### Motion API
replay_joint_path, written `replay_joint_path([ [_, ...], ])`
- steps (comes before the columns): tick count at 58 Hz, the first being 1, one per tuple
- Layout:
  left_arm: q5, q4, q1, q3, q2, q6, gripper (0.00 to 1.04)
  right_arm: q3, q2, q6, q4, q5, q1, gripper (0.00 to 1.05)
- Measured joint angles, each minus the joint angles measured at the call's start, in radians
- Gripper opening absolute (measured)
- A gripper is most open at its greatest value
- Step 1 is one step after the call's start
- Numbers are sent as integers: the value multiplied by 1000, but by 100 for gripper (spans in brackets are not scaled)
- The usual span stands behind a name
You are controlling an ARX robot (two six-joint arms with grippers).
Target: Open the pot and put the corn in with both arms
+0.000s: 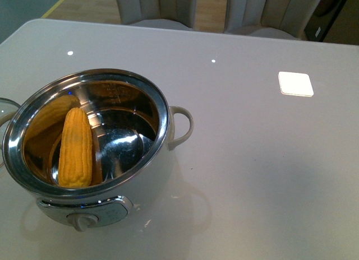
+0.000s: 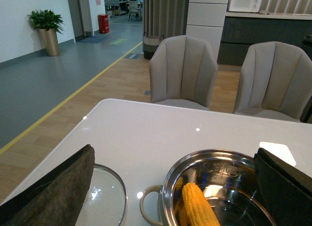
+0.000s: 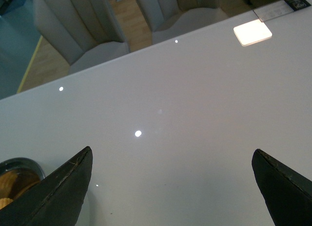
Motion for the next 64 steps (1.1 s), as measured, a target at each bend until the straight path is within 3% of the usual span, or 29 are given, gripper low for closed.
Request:
replay_joint_path([
  [5, 0, 0, 0, 0, 0, 0, 98, -107, -20, -183, 280, -93, -36, 79],
  [9, 0, 0, 0, 0, 0, 0, 98, -158, -63, -327, 387, -128, -75, 68],
  [12, 0, 0, 0, 0, 0, 0, 98, -172, -97, -383, 393, -151, -101, 60],
  [15, 0, 0, 0, 0, 0, 0, 98, -195, -151, -440, 372, -190, -143, 45],
  [28, 0, 0, 0, 0, 0, 0, 98, -245, -289, -482, 279, -290, -243, 2],
  [37, 0, 0, 0, 0, 0, 0, 98, -267, -376, -490, 213, -338, -296, 2],
  [40, 0, 0, 0, 0, 0, 0, 98, -285, -394, -491, 229, -428, -355, 2],
  [44, 0, 0, 0, 0, 0, 0, 98, -285, -420, -492, 211, -438, -400, 2],
  [64, 0, 0, 0, 0, 0, 0, 98, -285, -558, -492, 77, -447, -410, 2],
])
